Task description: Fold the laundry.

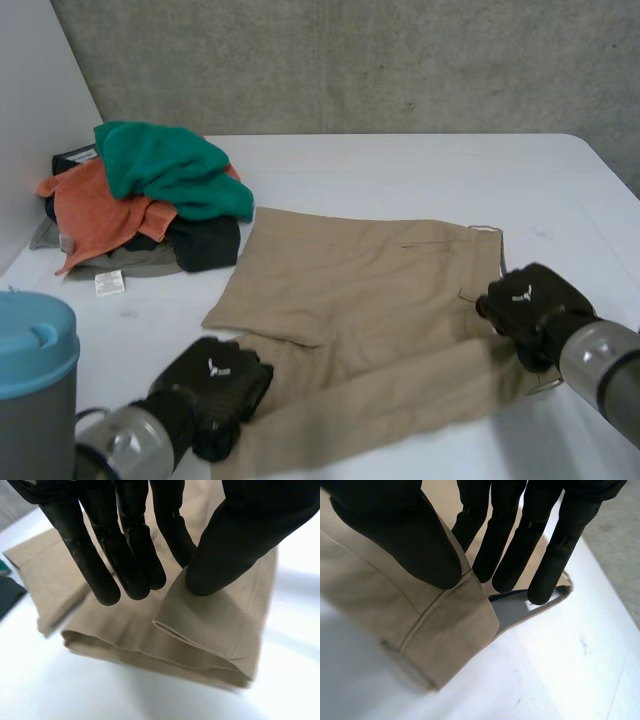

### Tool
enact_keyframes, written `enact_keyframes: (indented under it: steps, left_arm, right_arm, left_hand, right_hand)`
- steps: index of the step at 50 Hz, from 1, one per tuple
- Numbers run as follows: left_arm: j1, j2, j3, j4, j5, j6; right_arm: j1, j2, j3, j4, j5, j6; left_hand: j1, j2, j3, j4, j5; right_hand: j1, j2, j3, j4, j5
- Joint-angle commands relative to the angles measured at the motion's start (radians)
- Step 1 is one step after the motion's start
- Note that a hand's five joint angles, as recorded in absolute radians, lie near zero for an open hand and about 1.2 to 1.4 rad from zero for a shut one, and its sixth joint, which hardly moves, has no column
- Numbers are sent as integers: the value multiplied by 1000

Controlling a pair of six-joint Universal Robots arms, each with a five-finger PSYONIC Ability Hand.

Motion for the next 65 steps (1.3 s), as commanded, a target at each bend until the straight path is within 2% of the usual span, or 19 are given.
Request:
enact_keyframes:
  steps: [1, 6, 10, 15, 19, 25, 31, 37, 38, 39, 40, 42, 43, 47, 51, 54, 58, 61, 65]
  left_arm:
    - [-53, 24, -7, -262, 18, 85]
    - [-26, 19, 68, -164, 15, 162]
    - [10, -42, 157, 55, 10, 170]
    - [16, -243, 321, 366, -36, 173]
    - [22, -436, 502, 503, -106, 182]
    - [49, -734, 842, 539, -153, 233]
    - [105, -998, 1213, 548, -180, 302]
    - [102, -1130, 1418, 574, -189, 291]
    - [99, -1132, 1423, 580, -189, 283]
    - [96, -1133, 1423, 585, -185, 271]
    - [85, -1129, 1409, 586, -177, 241]
    - [63, -1121, 1383, 585, -163, 201]
    - [34, -1096, 1345, 586, -148, 170]
    - [11, -949, 1207, 598, -111, 125]
    - [22, -808, 1076, 606, -99, 114]
    - [22, -696, 958, 605, -100, 110]
    - [23, -569, 811, 597, -96, 88]
    - [25, -501, 704, 597, -94, 59]
    - [27, -452, 599, 597, -90, 0]
  right_arm:
    - [-10, -56, 43, 266, -6, -232]
    - [-13, -60, 4, 240, -18, -254]
    - [-11, 15, -68, 121, -21, -140]
    - [-1, 193, -203, -12, -7, -17]
    - [10, 267, -295, -134, 28, 39]
    - [42, 500, -504, -393, 147, 44]
    - [64, 684, -683, -556, 163, 40]
    - [65, 907, -873, -700, 187, -10]
    - [68, 925, -890, -710, 197, -11]
    - [71, 940, -910, -713, 213, -11]
    - [74, 942, -912, -714, 224, -8]
    - [79, 912, -895, -714, 232, 13]
    - [81, 887, -879, -714, 236, 27]
    - [76, 716, -775, -679, 235, 127]
    - [61, 521, -671, -470, 157, 200]
    - [59, 445, -629, -325, 105, 217]
    - [6, 392, -542, -105, 79, 276]
    - [-45, 387, -473, -31, 63, 308]
    - [-79, 387, -369, -79, 31, 325]
  left_hand:
    - [249, 203, 210, 200, 225]
    - [249, 203, 210, 200, 225]
    - [249, 203, 210, 200, 225]
    - [249, 203, 210, 200, 225]
    - [249, 203, 210, 200, 225]
    - [249, 203, 210, 200, 225]
    - [249, 203, 210, 200, 225]
    - [249, 203, 210, 200, 225]
    - [249, 203, 210, 200, 225]
    - [5, -41, -34, -44, -19]
    - [-973, -1019, -1012, -1022, -997]
    - [-862, -908, -901, -911, -886]
    - [-973, -1019, -1012, -1022, -997]
    - [-973, -1019, -1012, -1022, -997]
    - [-973, -1019, -1012, -1022, -997]
    - [-973, -1019, -1012, -1022, -997]
    - [-973, -1019, -1012, -1022, -997]
    - [-973, -1019, -1012, -1022, -997]
    - [-973, -1019, -1012, -1022, -997]
  right_hand:
    - [291, 215, 207, 199, 207]
    - [291, 215, 207, 199, 207]
    - [291, 215, 207, 199, 207]
    - [291, 215, 207, 199, 207]
    - [291, 215, 207, 199, 207]
    - [291, 215, 207, 199, 207]
    - [291, 215, 207, 199, 207]
    - [291, 215, 207, 199, 207]
    - [-1, -78, -85, -93, -86]
    - [-888, -964, -972, -980, -972]
    - [-931, -1007, -1014, -1023, -1015]
    - [-931, -1007, -1014, -1023, -1015]
    - [-931, -1007, -1014, -1023, -1015]
    - [-931, -1007, -1014, -1023, -1015]
    - [-931, -1007, -1014, -1023, -1015]
    - [-931, -1007, -1014, -1023, -1015]
    - [-898, -974, -981, -990, -982]
    - [-830, -906, -913, -922, -914]
    - [-803, -879, -887, -895, -887]
